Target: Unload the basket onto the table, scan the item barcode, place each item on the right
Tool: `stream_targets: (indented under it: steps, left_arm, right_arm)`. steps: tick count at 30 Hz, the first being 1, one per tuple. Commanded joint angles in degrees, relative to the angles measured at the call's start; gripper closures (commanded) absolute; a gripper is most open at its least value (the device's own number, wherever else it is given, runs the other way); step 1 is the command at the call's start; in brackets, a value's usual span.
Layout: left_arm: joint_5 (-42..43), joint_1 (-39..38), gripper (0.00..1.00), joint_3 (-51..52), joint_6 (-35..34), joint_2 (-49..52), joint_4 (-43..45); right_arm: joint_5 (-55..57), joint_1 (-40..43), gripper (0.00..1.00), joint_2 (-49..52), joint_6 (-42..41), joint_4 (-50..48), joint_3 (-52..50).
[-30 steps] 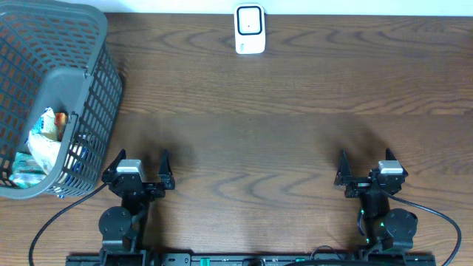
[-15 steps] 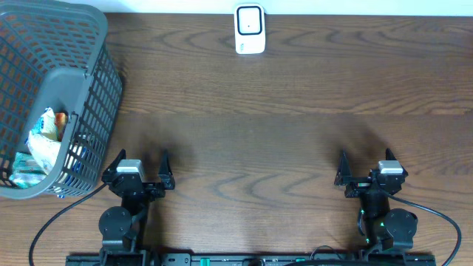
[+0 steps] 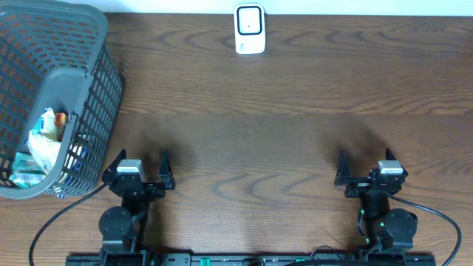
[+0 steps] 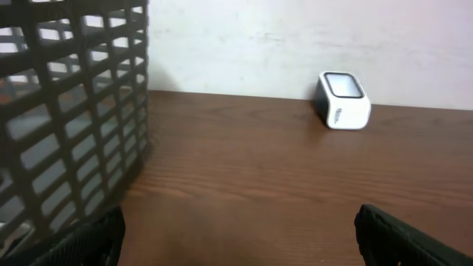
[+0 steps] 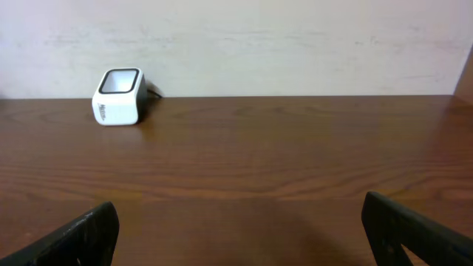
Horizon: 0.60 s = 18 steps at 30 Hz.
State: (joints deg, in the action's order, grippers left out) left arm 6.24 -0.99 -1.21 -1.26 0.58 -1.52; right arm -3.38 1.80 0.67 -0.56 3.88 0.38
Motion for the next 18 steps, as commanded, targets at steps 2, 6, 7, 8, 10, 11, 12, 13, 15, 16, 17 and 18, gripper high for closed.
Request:
stream_targets:
  steps: [2,6,7,8,10,11,12,13,15,16,17,18]
  left_arm:
    - [12.11,-0.33,0.03,0.98,-0.98,-0.35,1.86]
    - [19.19,-0.33,0.02,0.98,-0.96,-0.35,7.26]
    - [19.54,-0.33,0.03,0.98,-1.18,-0.35,9.64]
    - [19.93,-0.33,0.03,0.98,-1.77,-0.35,12.28]
    - [20.13,-0.33,0.03,0.98,-3.56,-0.35,19.69]
    - [20.11,-0.33,0.02,0.96,-4.52,-0.35,23.34]
    - [20.11,-0.33,0.03,0.79,-5.84,-0.35,27.52]
    - [20.11,-0.33,0.02,0.35,-6.82,-0.35,30.01]
    - [20.04,-0.33,0.02,-1.68,-7.21,-0.28,31.65]
    - [19.19,-0.33,0.02,-3.26,-7.21,0.04,31.17]
    - [17.05,-0.33,0.03,-5.29,-7.32,0.74,29.33]
    - [14.32,-0.33,0.02,-7.67,-8.2,1.68,26.27]
  right_arm:
    - [0.42,0.35,0.01,-0.28,0.42,0.26,-0.07]
    - [0.39,0.35,0.01,-0.28,0.42,0.26,-0.07]
    - [0.42,0.35,0.01,-0.28,0.42,0.26,-0.07]
    - [0.39,0.35,0.01,-0.28,0.42,0.26,-0.07]
    - [0.42,0.35,0.01,-0.28,0.42,0.26,-0.07]
    - [0.39,0.35,0.01,-0.28,0.42,0.26,-0.07]
    - [0.39,0.35,0.01,-0.28,0.42,0.26,-0.07]
    - [0.42,0.35,0.01,-0.28,0.42,0.26,-0.07]
    - [0.39,0.35,0.01,-0.28,0.42,0.26,-0.07]
    - [0.42,0.35,0.01,-0.28,0.42,0.26,-0.07]
    - [0.39,0.35,0.01,-0.28,0.42,0.26,-0.07]
    - [0.42,0.35,0.01,-0.28,0.42,0.26,-0.07]
